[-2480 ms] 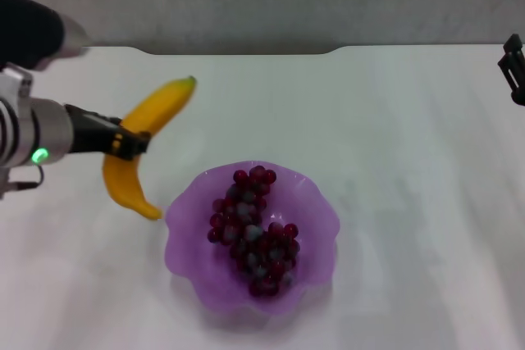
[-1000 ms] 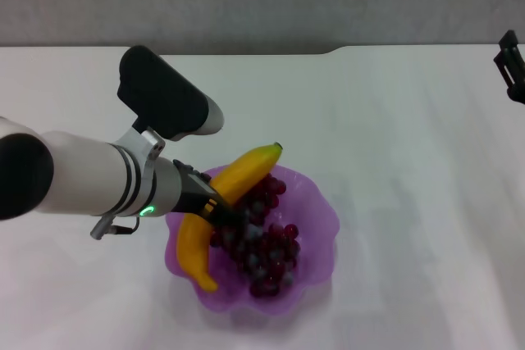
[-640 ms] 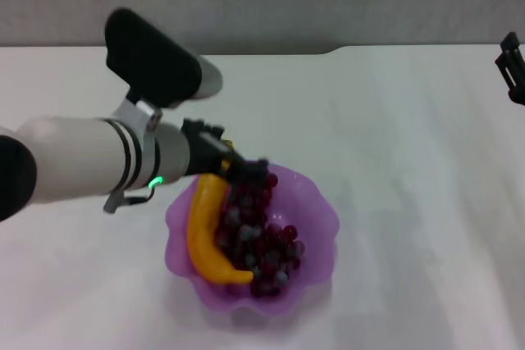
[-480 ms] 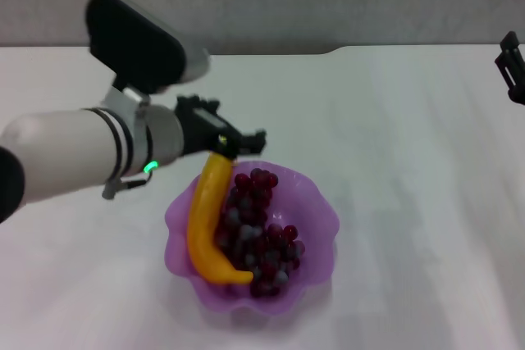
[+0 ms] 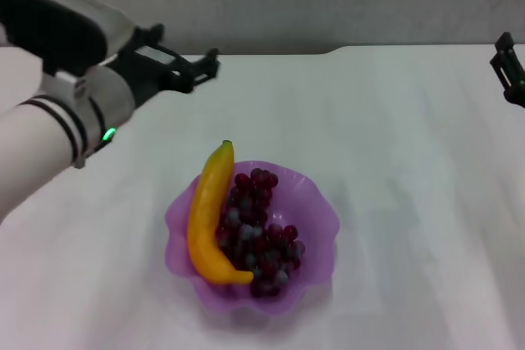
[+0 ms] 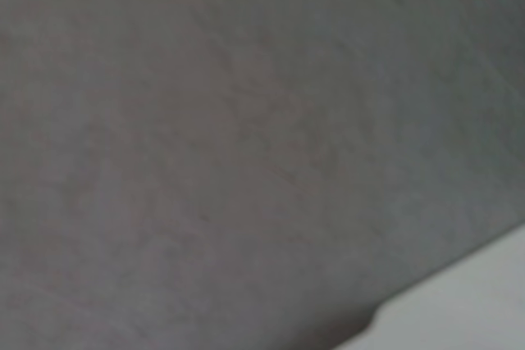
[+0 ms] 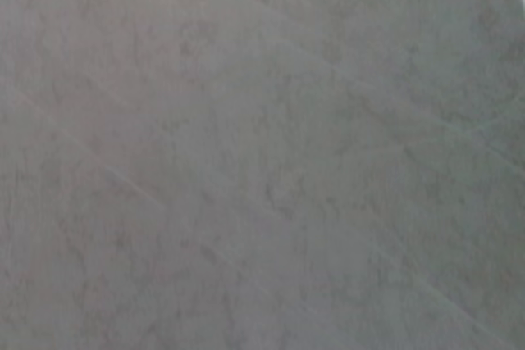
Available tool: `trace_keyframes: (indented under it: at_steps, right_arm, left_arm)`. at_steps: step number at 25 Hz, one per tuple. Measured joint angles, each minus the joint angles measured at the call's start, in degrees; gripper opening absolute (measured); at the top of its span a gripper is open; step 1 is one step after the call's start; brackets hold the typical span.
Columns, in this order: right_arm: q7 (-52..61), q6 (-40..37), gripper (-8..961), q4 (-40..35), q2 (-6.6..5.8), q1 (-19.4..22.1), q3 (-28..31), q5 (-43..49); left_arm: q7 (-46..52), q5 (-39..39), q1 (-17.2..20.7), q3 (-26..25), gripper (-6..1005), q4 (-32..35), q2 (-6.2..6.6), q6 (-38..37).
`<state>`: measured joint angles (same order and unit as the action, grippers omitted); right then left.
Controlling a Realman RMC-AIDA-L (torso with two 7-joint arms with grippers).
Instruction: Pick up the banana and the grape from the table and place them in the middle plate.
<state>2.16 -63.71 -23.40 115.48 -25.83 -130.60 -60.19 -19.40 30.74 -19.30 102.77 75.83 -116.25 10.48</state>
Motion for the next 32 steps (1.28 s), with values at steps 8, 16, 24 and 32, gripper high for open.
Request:
trace_keyframes:
  at_steps: [8, 16, 24, 32]
  right_arm:
    - [-0.08, 0.52, 818, 0.01, -0.07, -0.11, -0.08, -0.05]
    - [-2.46, 0.44, 818, 1.54, -0.12, -1.32, 0.23, -0.41]
    - [-4.6, 1.19, 821, 5.37, -0.08, -4.55, 0.39, -0.54]
    - [-8.58, -1.65, 824, 4.03, 0.27, -4.68, 1.12, -7.17]
  left_arm:
    - [2.2, 3.9, 0.14, -0.9, 890, -11.53, 0.12, -18.03]
    - [2.8, 4.51, -0.67, 0.39, 891, -22.52, -0.09, -34.69]
    - [11.48, 4.4, -4.19, 1.1, 891, -31.83, 0.11, -41.83]
    - [11.69, 3.96, -5.79, 1.03, 891, -34.21, 0.26, -41.86]
